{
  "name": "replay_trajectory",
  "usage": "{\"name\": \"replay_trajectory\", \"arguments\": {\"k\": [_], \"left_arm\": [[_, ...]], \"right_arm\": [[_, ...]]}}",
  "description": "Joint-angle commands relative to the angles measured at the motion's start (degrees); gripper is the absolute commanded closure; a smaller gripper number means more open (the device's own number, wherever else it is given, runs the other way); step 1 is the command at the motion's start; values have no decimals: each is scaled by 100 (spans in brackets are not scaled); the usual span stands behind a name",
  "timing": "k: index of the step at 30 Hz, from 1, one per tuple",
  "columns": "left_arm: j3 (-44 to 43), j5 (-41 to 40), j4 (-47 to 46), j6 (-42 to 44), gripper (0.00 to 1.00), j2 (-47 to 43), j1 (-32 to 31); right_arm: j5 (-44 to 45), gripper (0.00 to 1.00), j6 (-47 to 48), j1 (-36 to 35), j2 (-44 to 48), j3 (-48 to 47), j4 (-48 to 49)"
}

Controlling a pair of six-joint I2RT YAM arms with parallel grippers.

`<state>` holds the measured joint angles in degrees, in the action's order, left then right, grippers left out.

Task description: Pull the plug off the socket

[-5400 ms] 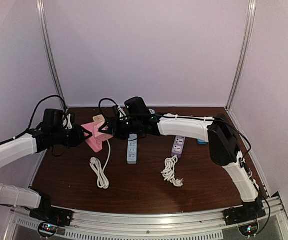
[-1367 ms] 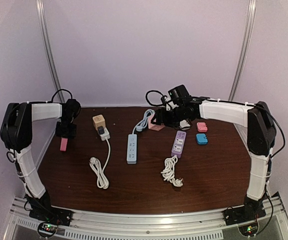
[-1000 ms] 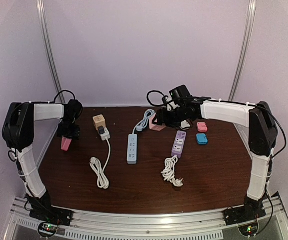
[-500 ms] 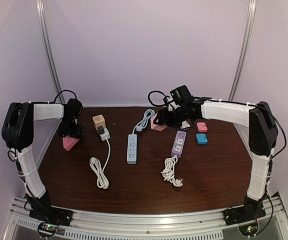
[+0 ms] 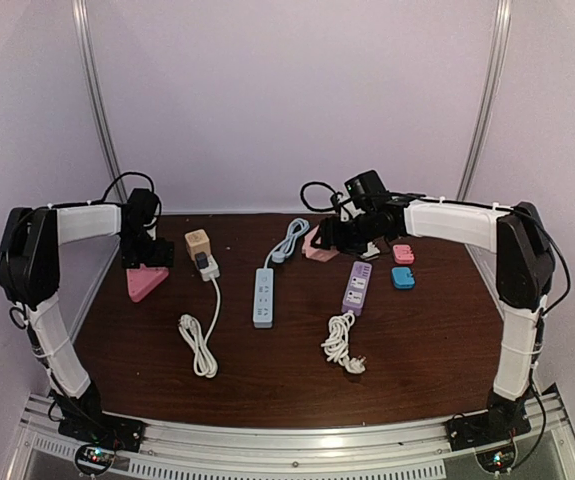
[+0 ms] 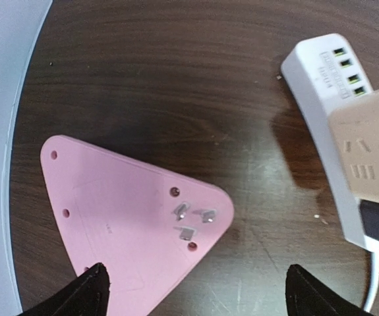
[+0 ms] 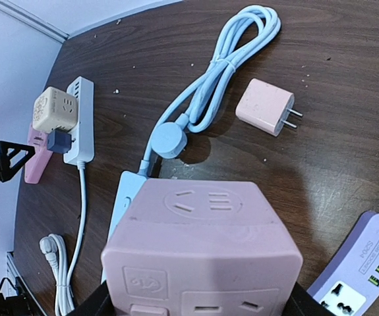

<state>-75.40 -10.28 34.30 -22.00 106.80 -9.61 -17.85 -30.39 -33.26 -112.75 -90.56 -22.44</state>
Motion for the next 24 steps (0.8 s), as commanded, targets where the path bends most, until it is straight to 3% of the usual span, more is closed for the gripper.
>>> {"name": "replay_trajectory", "arguments": {"k": [1, 7, 17, 24], "left_arm": [[158, 686, -310, -90, 6, -643, -32], [463, 1177, -372, -149, 6, -1216, -123], [699, 1671, -439, -287, 6, -1677, -422], [709, 1842, -444, -306, 6, -1936, -481]], "right_arm": [[-455, 96, -174, 427, -194, -25, 382], [-954, 95, -541, 968, -678, -409, 768], [-1218, 91, -1048, 1348, -2340, -2422, 830], [-1430, 86, -1547, 1453, -2895, -2606, 1374]]}}
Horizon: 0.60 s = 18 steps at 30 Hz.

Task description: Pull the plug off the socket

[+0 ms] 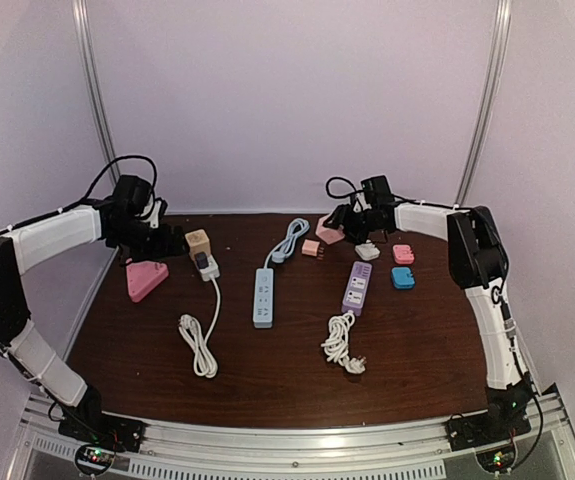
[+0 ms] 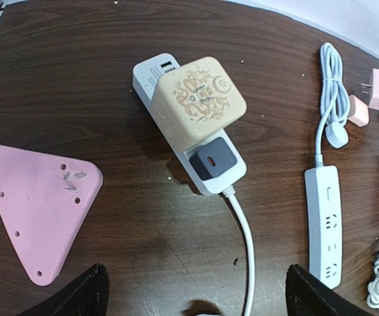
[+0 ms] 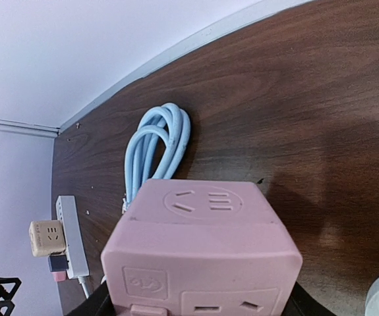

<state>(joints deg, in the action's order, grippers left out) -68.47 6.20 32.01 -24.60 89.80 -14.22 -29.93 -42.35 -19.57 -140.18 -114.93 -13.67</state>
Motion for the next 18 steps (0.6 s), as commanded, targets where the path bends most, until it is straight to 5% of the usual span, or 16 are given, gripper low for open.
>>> {"name": "replay_trajectory", "arguments": {"k": [1, 5, 18], "left_arm": [[3, 220, -213, -37, 6, -255, -20], [-26, 267, -213, -19, 6, -283, -27], [-142, 283, -221, -62, 6, -185, -76]], "right_arm": [[-225, 83, -373, 85, -180, -172, 520], [-147, 72, -357, 85, -215, -118, 462], [583, 11, 156, 94, 140, 117, -309]]}}
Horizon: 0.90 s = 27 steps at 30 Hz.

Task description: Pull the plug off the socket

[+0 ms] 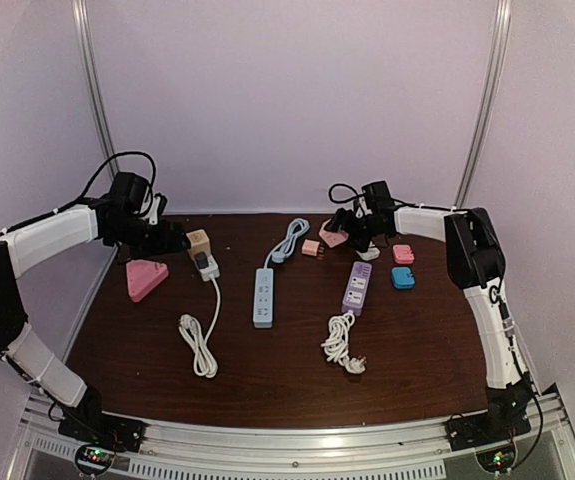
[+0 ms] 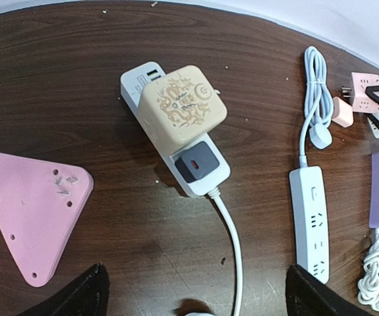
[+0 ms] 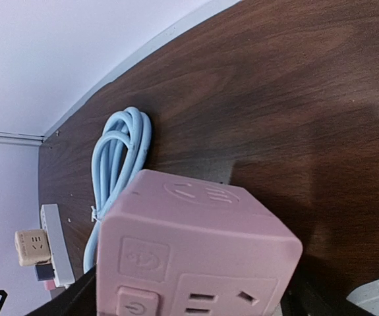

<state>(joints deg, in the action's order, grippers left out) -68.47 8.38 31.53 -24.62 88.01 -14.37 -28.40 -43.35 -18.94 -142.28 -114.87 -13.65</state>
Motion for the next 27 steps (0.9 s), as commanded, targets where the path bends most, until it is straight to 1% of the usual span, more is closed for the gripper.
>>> {"name": "replay_trajectory", "arguments": {"k": [1, 7, 11, 14, 17, 20, 24, 27], "left_arm": [[-163, 62, -173, -68, 6, 20, -70], [-167, 65, -294, -199, 6, 92, -92], [-242, 44, -372, -313, 6, 182, -92], [-419, 13, -372, -346, 6, 265, -92], [-540, 2, -371, -367, 6, 323, -92], [-584, -10, -369, -376, 7, 340, -92], [-608, -73, -365, -415, 6, 350, -93], [-791, -243, -337, -482, 6, 468, -72]], "right_arm": [[469, 8, 294, 31, 384, 125, -350], [732, 2, 494, 26, 623, 229, -587], [950, 2, 630, 33, 809, 404, -691], [1037, 6, 693, 35, 893, 510, -729], [1054, 18, 711, 45, 969, 687, -652], [1077, 26, 702, 57, 1036, 812, -602], [1089, 29, 735, 65, 1154, 930, -536], [995, 26, 795, 58, 1220, 949, -507]]}}
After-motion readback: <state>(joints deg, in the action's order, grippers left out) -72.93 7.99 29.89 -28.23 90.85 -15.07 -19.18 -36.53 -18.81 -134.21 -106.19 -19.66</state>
